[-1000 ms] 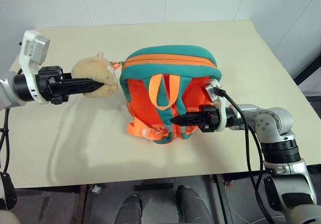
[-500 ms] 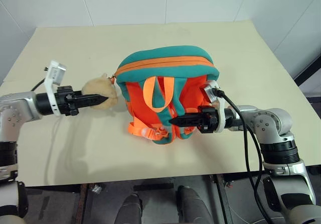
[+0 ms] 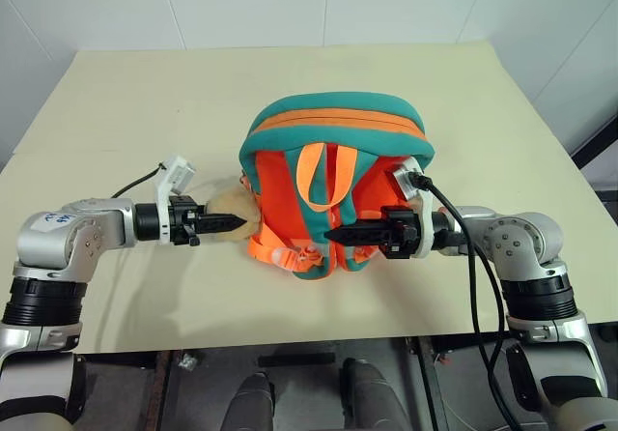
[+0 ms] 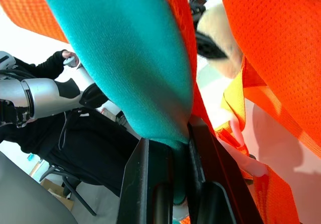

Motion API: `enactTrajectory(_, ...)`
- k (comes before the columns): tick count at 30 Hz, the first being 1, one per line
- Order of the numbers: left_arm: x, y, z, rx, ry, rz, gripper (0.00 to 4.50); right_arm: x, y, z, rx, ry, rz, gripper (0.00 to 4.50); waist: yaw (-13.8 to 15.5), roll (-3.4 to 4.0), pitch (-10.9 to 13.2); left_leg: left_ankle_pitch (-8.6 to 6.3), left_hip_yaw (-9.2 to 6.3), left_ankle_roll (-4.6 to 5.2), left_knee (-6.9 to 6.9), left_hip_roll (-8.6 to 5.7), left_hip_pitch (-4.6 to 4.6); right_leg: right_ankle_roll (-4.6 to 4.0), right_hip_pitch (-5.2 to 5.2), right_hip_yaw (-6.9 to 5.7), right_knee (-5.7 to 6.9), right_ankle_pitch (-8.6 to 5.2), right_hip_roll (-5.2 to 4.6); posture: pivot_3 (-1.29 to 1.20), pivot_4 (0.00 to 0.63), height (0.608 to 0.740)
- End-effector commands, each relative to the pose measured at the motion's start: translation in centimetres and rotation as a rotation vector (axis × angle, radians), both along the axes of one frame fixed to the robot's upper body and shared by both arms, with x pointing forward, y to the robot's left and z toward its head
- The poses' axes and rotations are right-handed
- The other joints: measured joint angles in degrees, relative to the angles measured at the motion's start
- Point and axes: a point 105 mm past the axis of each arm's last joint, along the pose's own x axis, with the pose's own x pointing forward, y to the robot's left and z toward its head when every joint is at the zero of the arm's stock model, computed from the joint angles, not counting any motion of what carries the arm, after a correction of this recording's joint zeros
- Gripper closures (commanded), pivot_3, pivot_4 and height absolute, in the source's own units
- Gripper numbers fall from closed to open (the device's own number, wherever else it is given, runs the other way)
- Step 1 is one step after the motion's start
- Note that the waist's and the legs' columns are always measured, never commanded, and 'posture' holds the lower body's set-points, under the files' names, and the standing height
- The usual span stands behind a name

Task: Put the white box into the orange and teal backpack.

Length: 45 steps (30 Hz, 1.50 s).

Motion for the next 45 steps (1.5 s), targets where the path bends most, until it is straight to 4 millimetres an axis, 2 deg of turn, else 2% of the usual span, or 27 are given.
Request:
enactTrajectory(1, 0.2, -0.3, 0.8, -0.034, -0.056, -0.001, 3.07, -0.4, -0.1, 0.8, 0.021, -0.031, 0.006, 4.49, 0.01, 0.0, 0.0, 0.0, 0.0, 0.0, 0.0, 0.0, 0.0, 0.0, 0.0, 0.0, -0.01, 0.0, 0.0, 0.0, 0.15, 0.74)
enactTrajectory(4, 0.1, -0.6, 3.3, -0.117, -0.165, -0.028, 3.07, -0.4, -0.1, 1.0, 0.029, -0.037, 0.003, 4.49, 0.15, 0.0, 0.0, 0.0, 0.0, 0.0, 0.0, 0.0, -0.01, 0.0, -0.01, 0.0, -0.01, 0.0, 0.0, 0.0, 0.15, 0.74)
enactTrajectory(5, -0.3, -0.7, 3.8, -0.128, -0.181, -0.056, 2.73, -0.5, -0.2, 1.2, 0.032, -0.039, 0.006, 4.49, 0.14, 0.0, 0.0, 0.0, -0.01, 0.0, 0.0, 0.0, -0.02, 0.0, -0.01, -0.01, -0.02, 0.0, 0.0, 0.0, 0.15, 0.74)
enactTrajectory(10, -2.6, 0.0, 5.7, -0.118, -0.254, -0.153, 1.13, -0.7, -0.6, 2.5, 0.029, -0.107, 0.015, 2.82, 0.02, 0.0, 0.0, 0.0, 0.0, 0.0, -0.06, 0.0, -0.07, 0.0, -0.03, -0.01, -0.14, 0.0, -0.02, 0.0, 0.15, 0.74)
enactTrajectory(13, -3.7, 1.2, 5.4, -0.01, -0.261, -0.181, 0.18, -1.1, -0.8, 2.5, -0.008, -0.157, 0.022, 1.73, -0.38, 0.01, 0.01, -0.01, 0.02, 0.01, -0.16, 0.01, -0.08, 0.0, -0.06, -0.01, -0.26, 0.0, -0.02, 0.0, 0.15, 0.74)
enactTrajectory(14, -3.9, 1.6, 5.3, 0.018, -0.263, -0.176, 0.0, -1.4, -0.9, 2.4, -0.026, -0.179, 0.033, 1.39, -0.39, 0.01, 0.01, -0.02, 0.03, 0.02, -0.2, 0.02, -0.07, 0.0, -0.06, -0.01, -0.29, 0.0, -0.01, 0.0, 0.15, 0.74)
enactTrajectory(18, -5.0, 3.7, 4.2, 0.183, -0.276, -0.181, 0.0, -1.7, -1.7, 1.6, -0.118, -0.28, 0.014, 0.07, -0.34, 0.01, 0.01, -0.02, 0.04, 0.03, -0.23, 0.03, -0.09, 0.0, -0.06, -0.01, -0.35, 0.0, -0.01, 0.0, 0.15, 0.74)
enactTrajectory(20, -5.3, 4.8, 4.0, 0.235, -0.296, -0.178, 0.0, -1.8, -2.3, 0.8, -0.185, -0.353, 0.007, 0.02, -0.27, 0.01, 0.01, -0.03, 0.06, 0.04, -0.25, 0.03, -0.09, -0.01, -0.06, -0.01, -0.41, 0.0, -0.02, 0.0, 0.15, 0.74)
enactTrajectory(23, -5.4, 5.4, 4.5, 0.222, -0.348, -0.163, 0.0, -1.6, -3.2, -0.2, -0.276, -0.472, -0.003, 0.02, 0.04, 0.01, 0.02, -0.04, 0.08, 0.06, -0.24, 0.03, -0.1, -0.01, -0.05, -0.03, -0.46, -0.01, -0.02, 0.0, 0.15, 0.74)
enactTrajectory(28, -5.8, 4.5, 5.9, 0.092, -0.448, -0.165, 0.0, -0.7, -5.0, 1.6, -0.246, -0.568, -0.126, 0.02, 0.05, 0.02, 0.02, -0.04, 0.09, 0.06, -0.14, 0.03, -0.11, 0.01, 0.0, -0.02, -0.44, 0.01, -0.03, 0.0, 0.15, 0.74)
enactTrajectory(31, -5.8, 3.2, 7.5, -0.022, -0.54, -0.172, 0.0, -0.9, -7.7, 3.4, -0.272, -0.649, -0.238, 0.02, 0.5, 0.02, 0.02, -0.04, 0.09, 0.06, -0.13, 0.03, -0.1, 0.01, 0.0, -0.02, -0.41, 0.01, -0.03, 0.0, 0.15, 0.74)
enactTrajectory(34, -6.5, 2.9, 7.0, -0.041, -0.506, -0.242, 0.0, -1.5, -9.5, 4.4, -0.296, -0.727, -0.288, 0.02, 1.17, 0.01, 0.03, -0.06, 0.08, 0.09, -0.14, 0.03, -0.12, 0.02, -0.01, -0.03, -0.42, 0.01, -0.03, 0.0, 0.15, 0.74)
enactTrajectory(37, -6.1, 3.4, 6.7, -0.027, -0.5, -0.275, 0.0, -1.4, -11.1, 5.2, -0.336, -0.851, -0.371, 0.02, 1.02, 0.0, 0.02, -0.06, 0.12, 0.1, -0.14, 0.03, -0.07, 0.01, 0.02, -0.02, -0.43, 0.01, -0.02, 0.0, 0.15, 0.74)
enactTrajectory(40, -5.5, 3.9, 6.9, -0.029, -0.519, -0.272, 0.0, -2.3, -12.9, 5.0, -0.417, -0.868, -0.375, 0.02, 1.11, 0.01, 0.03, -0.06, 0.15, 0.1, -0.07, 0.03, -0.05, 0.01, 0.06, -0.01, -0.43, 0.02, -0.02, 0.0, 0.15, 0.74)
enactTrajectory(45, -5.4, 4.0, 6.6, -0.017, -0.507, -0.304, 0.0, -3.4, -14.7, 4.9, -0.499, -0.86, -0.361, 0.02, 1.02, 0.01, 0.02, -0.06, 0.15, 0.1, -0.06, 0.03, -0.03, 0.01, 0.11, -0.01, -0.43, 0.03, -0.02, 0.0, 0.15, 0.74)
